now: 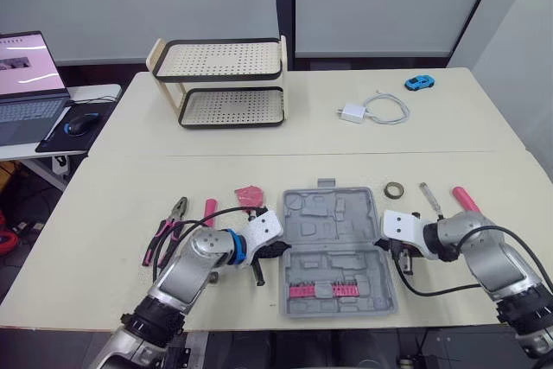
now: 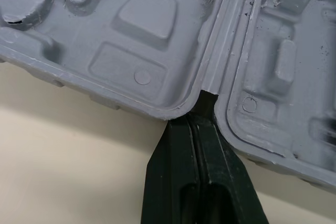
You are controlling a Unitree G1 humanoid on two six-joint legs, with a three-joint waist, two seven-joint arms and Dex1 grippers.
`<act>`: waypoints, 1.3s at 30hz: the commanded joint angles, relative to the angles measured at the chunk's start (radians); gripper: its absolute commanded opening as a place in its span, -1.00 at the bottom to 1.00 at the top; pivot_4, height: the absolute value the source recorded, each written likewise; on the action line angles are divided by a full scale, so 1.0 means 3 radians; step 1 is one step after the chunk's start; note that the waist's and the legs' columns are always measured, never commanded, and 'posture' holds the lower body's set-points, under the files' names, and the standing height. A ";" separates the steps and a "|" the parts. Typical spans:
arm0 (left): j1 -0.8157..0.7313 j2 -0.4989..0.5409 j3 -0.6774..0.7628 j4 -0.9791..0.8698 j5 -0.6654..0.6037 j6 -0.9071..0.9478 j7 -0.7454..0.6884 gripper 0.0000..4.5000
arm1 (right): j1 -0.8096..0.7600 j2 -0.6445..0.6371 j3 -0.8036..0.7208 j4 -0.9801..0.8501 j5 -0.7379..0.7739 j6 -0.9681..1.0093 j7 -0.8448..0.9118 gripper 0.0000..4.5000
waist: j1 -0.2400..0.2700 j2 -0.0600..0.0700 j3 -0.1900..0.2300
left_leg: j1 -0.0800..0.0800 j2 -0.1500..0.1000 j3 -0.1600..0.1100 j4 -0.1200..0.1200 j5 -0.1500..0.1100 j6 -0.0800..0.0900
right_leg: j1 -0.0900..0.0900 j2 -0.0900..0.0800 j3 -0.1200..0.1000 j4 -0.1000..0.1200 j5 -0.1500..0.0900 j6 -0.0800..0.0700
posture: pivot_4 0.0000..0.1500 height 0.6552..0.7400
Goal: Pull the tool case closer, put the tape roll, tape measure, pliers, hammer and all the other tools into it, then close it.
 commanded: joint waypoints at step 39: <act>0.0455 0.0219 -0.0299 -0.0622 -0.0099 0.0307 -0.0137 -1.00 | 0.0608 -0.0141 0.0009 -0.0876 0.0316 0.0414 -0.0122 -0.99 | 0.0009 -0.0001 -0.0001 | 0.0004 0.0001 -0.0001 -0.0001 -0.0001 0.0001 | 0.0006 0.0000 -0.0002 -0.0002 -0.0001 0.0001 | 1.00 1.00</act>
